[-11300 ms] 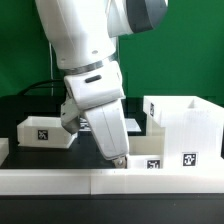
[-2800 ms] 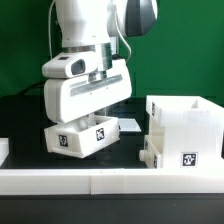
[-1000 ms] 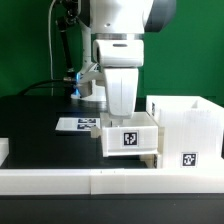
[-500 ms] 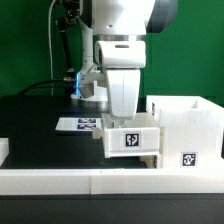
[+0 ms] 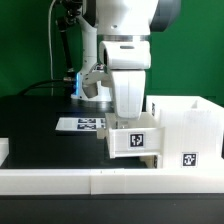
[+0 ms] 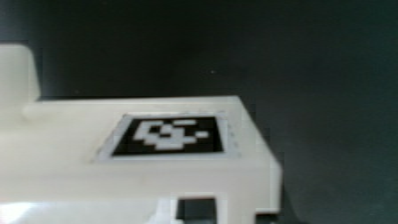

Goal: Assemble drawer

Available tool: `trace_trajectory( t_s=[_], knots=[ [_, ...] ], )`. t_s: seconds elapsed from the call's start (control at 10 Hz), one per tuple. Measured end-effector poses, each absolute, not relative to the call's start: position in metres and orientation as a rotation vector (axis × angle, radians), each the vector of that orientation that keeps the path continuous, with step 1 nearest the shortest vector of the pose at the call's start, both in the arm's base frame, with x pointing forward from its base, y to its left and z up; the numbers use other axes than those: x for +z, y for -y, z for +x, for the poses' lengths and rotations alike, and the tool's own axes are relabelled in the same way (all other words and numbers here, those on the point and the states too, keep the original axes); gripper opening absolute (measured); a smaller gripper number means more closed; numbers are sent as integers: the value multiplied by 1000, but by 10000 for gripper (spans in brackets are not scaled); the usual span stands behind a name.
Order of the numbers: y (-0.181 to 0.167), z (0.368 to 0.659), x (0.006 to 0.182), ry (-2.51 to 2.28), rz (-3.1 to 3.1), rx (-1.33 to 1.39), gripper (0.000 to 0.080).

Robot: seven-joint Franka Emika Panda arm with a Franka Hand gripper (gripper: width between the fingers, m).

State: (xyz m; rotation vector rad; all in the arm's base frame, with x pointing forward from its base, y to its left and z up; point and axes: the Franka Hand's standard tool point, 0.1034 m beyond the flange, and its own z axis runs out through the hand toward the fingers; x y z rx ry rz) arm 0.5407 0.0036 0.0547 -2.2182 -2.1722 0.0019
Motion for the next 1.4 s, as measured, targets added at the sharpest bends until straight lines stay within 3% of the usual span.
trace_trajectory(
  t_s=[1.1, 1.2, 1.3, 1.4],
  knots=[
    [-16, 543, 54, 2175, -2218, -17, 44],
    [-15, 543, 57, 2175, -2219, -11, 228],
    [-14, 544, 63, 2178, -2222, -9, 228],
    [-13, 546, 68, 2182, -2228, -15, 440]
  ],
)
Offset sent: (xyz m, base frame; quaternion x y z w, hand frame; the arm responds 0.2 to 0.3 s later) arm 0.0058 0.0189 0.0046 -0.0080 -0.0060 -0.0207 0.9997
